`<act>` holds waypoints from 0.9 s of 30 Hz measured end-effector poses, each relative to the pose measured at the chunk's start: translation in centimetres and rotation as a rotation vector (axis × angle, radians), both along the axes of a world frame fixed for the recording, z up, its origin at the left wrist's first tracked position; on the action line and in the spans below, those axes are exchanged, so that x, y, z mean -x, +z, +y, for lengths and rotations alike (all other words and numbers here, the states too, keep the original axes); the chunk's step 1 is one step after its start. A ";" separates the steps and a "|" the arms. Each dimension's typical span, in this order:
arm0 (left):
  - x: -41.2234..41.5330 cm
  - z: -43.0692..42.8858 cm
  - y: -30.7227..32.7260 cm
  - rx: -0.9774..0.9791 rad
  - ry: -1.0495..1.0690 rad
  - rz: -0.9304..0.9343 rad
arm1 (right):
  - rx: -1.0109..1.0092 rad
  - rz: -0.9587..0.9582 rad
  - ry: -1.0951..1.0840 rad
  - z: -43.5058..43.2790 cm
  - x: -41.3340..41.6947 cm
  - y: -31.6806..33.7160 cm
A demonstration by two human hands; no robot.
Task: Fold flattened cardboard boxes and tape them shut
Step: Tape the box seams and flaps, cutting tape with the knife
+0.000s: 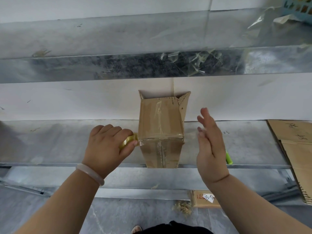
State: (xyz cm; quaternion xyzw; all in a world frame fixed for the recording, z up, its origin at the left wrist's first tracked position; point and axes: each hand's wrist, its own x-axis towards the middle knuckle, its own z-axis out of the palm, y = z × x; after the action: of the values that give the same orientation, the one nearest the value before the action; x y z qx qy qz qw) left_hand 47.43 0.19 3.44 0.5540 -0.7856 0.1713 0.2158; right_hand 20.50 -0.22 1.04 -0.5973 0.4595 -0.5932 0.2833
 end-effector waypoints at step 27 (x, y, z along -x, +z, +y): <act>-0.5 0.1 0.4 -0.024 0.005 -0.037 | -0.749 -0.145 0.297 -2.2 2.7 3.2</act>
State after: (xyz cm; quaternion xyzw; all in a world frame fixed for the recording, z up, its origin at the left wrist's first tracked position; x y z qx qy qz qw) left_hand 47.88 0.31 3.84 0.5553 -0.7900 0.1728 0.1941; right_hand 17.82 -2.43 4.22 -0.4693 0.5314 -0.3782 0.5953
